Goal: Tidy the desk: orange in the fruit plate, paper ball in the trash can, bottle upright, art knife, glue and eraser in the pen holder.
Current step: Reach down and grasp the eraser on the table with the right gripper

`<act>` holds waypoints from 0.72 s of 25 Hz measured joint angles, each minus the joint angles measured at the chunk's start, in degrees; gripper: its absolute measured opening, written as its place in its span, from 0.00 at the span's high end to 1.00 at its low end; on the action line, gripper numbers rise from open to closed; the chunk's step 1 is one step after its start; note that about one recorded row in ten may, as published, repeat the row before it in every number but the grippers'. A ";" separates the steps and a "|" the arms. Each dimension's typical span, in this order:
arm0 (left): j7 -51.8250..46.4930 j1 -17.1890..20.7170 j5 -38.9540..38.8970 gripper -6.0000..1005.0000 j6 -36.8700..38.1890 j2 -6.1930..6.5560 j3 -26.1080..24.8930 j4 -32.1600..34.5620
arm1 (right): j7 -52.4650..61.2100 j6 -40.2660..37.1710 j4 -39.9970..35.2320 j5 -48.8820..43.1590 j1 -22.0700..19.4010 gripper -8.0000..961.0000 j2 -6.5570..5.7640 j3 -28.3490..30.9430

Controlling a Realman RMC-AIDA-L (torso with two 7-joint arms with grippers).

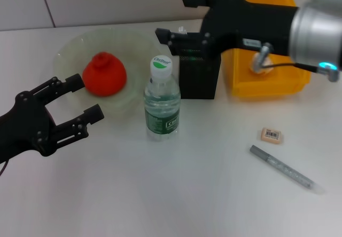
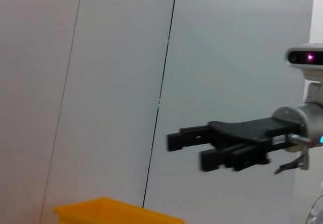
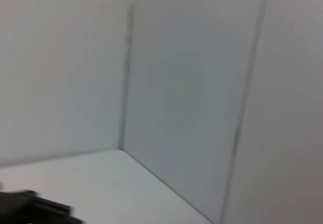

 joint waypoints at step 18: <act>0.18 0.49 0.00 0.21 -0.55 -0.19 0.00 -0.41 | 0.06 -33.95 5.95 16.34 -0.85 0.18 -0.23 26.40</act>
